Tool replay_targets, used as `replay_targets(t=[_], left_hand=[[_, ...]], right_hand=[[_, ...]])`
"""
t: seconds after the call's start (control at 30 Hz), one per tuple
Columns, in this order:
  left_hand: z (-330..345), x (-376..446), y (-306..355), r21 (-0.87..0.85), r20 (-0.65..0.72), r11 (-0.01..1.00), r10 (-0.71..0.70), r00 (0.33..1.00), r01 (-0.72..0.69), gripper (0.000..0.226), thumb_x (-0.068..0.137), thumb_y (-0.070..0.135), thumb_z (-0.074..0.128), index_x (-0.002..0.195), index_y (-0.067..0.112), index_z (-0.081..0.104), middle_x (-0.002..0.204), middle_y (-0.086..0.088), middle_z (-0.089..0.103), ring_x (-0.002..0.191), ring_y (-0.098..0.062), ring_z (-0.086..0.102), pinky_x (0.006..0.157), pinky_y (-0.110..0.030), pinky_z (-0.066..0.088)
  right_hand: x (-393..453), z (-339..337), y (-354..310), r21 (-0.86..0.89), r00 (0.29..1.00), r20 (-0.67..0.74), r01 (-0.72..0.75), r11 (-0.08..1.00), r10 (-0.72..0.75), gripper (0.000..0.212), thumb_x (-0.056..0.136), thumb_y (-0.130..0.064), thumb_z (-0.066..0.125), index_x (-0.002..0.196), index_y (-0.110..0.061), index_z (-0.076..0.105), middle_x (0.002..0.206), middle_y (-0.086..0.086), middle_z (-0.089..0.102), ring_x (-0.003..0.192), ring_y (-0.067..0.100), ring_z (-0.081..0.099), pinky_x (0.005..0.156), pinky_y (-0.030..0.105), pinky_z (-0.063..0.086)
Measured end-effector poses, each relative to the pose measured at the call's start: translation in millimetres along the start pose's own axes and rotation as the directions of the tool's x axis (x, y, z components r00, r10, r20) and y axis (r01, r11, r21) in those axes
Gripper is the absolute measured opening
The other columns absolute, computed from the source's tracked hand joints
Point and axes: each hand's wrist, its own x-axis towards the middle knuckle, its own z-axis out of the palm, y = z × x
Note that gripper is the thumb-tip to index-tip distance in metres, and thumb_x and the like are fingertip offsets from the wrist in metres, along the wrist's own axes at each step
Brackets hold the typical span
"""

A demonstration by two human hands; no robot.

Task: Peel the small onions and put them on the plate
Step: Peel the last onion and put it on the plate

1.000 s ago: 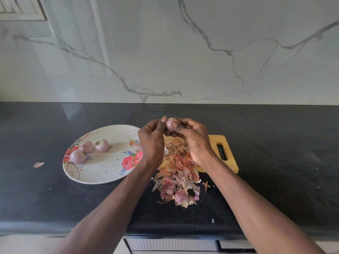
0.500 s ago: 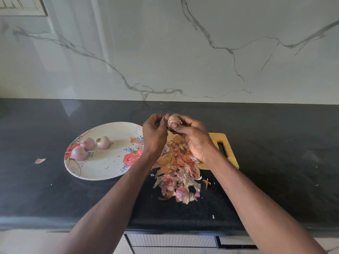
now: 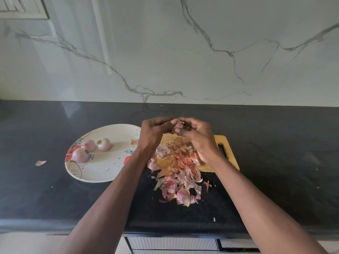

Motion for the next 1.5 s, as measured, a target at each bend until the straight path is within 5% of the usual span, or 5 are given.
replay_targets(t=[0.23, 0.5, 0.83, 1.27, 1.5], left_hand=[[7, -6, -10, 0.141, -0.192, 0.986, 0.119, 0.974, -0.093, 0.012, 0.094, 0.013, 0.07, 0.093, 0.007, 0.08, 0.086, -0.008, 0.078, 0.082, -0.027, 0.074, 0.075, -0.037, 0.06], [1, -3, -11, 0.265, -0.232, 0.962, 0.133, 0.964, -0.069, 0.016, 0.098, 0.014, 0.064, 0.089, 0.012, 0.077, 0.077, -0.005, 0.076, 0.07, -0.016, 0.069, 0.069, -0.039, 0.06], [-6, -5, 14, -0.059, 0.099, 0.998, -0.031, 0.995, 0.037, 0.02, 0.087, -0.006, 0.069, 0.104, 0.002, 0.075, 0.094, -0.014, 0.078, 0.086, -0.027, 0.075, 0.08, -0.032, 0.061], [-7, -4, 10, -0.082, 0.043, 0.994, -0.063, 0.997, 0.066, 0.02, 0.087, -0.003, 0.07, 0.107, -0.006, 0.073, 0.097, -0.02, 0.076, 0.089, -0.032, 0.075, 0.081, -0.031, 0.061], [-9, -1, 12, -0.212, -0.025, 0.963, -0.179, 0.984, 0.169, 0.01, 0.086, -0.01, 0.066, 0.08, -0.008, 0.074, 0.087, -0.021, 0.076, 0.078, -0.03, 0.075, 0.072, -0.031, 0.063]], right_hand=[[-4, 6, 7, -0.109, 0.995, 0.002, 0.095, 0.989, -0.095, 0.046, 0.08, -0.003, 0.081, 0.124, -0.006, 0.067, 0.113, 0.007, 0.074, 0.104, 0.015, 0.071, 0.09, 0.031, 0.059], [-3, 6, 3, -0.102, 0.993, 0.083, 0.087, 0.991, -0.079, 0.042, 0.078, 0.005, 0.079, 0.114, -0.015, 0.069, 0.107, 0.001, 0.073, 0.097, 0.007, 0.07, 0.081, 0.021, 0.056], [0, 0, 3, -0.065, 0.997, -0.011, 0.073, 0.995, -0.074, 0.051, 0.073, -0.001, 0.085, 0.119, -0.014, 0.069, 0.107, 0.0, 0.073, 0.094, 0.003, 0.07, 0.081, 0.026, 0.059], [1, -6, 1, -0.109, 0.994, -0.002, 0.106, 0.988, -0.107, 0.045, 0.072, -0.008, 0.087, 0.11, -0.024, 0.071, 0.107, 0.0, 0.075, 0.1, 0.012, 0.07, 0.091, 0.039, 0.059], [1, -6, 1, -0.129, 0.994, 0.015, 0.111, 0.985, -0.11, 0.048, 0.07, -0.01, 0.088, 0.112, -0.027, 0.071, 0.109, -0.002, 0.075, 0.102, 0.012, 0.07, 0.096, 0.04, 0.056]])
